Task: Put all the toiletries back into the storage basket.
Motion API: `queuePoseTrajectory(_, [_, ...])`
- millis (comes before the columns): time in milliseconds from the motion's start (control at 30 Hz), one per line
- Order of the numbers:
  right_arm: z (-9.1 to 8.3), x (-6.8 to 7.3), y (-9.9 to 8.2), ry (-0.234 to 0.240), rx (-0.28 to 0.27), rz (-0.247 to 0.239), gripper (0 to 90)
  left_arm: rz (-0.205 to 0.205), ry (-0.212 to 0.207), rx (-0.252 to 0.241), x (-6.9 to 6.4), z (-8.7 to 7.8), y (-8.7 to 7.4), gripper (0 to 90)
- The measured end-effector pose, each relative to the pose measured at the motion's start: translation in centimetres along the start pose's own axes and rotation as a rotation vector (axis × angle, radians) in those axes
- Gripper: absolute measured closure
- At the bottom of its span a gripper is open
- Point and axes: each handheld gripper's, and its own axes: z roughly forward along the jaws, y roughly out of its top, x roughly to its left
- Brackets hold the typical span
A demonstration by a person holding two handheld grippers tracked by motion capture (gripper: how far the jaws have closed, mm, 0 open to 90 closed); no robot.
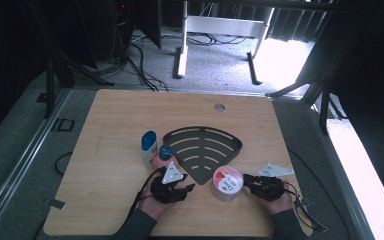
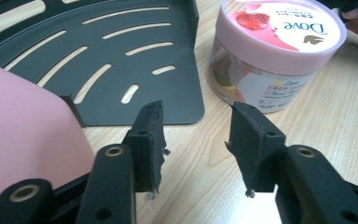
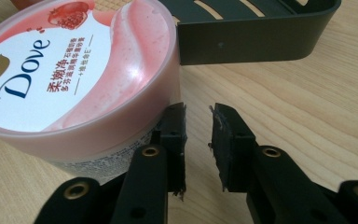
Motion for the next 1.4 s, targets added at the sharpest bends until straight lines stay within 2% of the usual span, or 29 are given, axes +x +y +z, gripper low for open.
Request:
queuePoseTrajectory(233, [-0.2,-0.1,0.0,0.010,-0.003,-0.011,72.3,-0.016,-0.021,-0.012,0.1,0.1,0.0,49.2])
queuePoseTrajectory(467, [-0.5,0.0,-0.3,0.023,-0.008,-0.009,71.4,0.010,-0.044,-0.012,-0.3,0.7,0.2,48.2])
queuePoseTrajectory(933, [-1.5,0.4,-0.9,0.057,-0.004,-0.045,67.6,0.063,-0.109,-0.015,-1.1,2.2,0.9,44.0])
queuePoseTrajectory(1300, [-1.8,0.5,-1.0,0.072,-0.004,-0.064,66.3,0.101,-0.129,-0.017,-1.7,3.3,1.3,40.5])
queuePoseTrajectory(1400, [-1.9,0.5,-1.0,0.079,-0.008,-0.069,66.0,0.097,-0.136,-0.022,-1.7,3.6,1.3,39.4])
